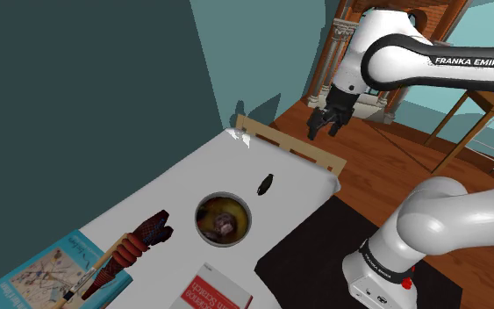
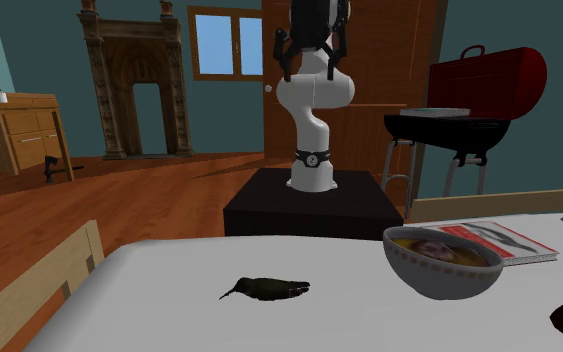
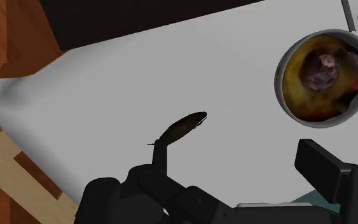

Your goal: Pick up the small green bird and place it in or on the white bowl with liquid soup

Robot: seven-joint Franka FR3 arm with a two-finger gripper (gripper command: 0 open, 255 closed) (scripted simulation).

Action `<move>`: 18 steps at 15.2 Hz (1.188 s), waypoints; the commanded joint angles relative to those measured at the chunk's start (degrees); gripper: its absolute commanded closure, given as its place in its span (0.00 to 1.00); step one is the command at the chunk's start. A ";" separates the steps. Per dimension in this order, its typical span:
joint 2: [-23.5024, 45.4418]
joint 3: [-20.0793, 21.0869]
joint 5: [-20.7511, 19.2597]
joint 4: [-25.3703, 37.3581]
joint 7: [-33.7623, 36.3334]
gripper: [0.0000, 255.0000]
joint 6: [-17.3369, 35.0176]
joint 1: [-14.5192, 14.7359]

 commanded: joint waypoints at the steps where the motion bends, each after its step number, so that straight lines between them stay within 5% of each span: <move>1: 1.67 1.25 0.43 -2.94 3.32 0.00 5.63 -0.70; 12: 21.62 8.11 -0.86 -10.75 21.57 0.00 37.54 -7.10; 15: 29.65 10.90 -4.06 -10.31 28.53 0.00 46.08 -10.70; 18: 38.27 14.24 -11.82 -8.63 38.81 0.00 53.64 -16.02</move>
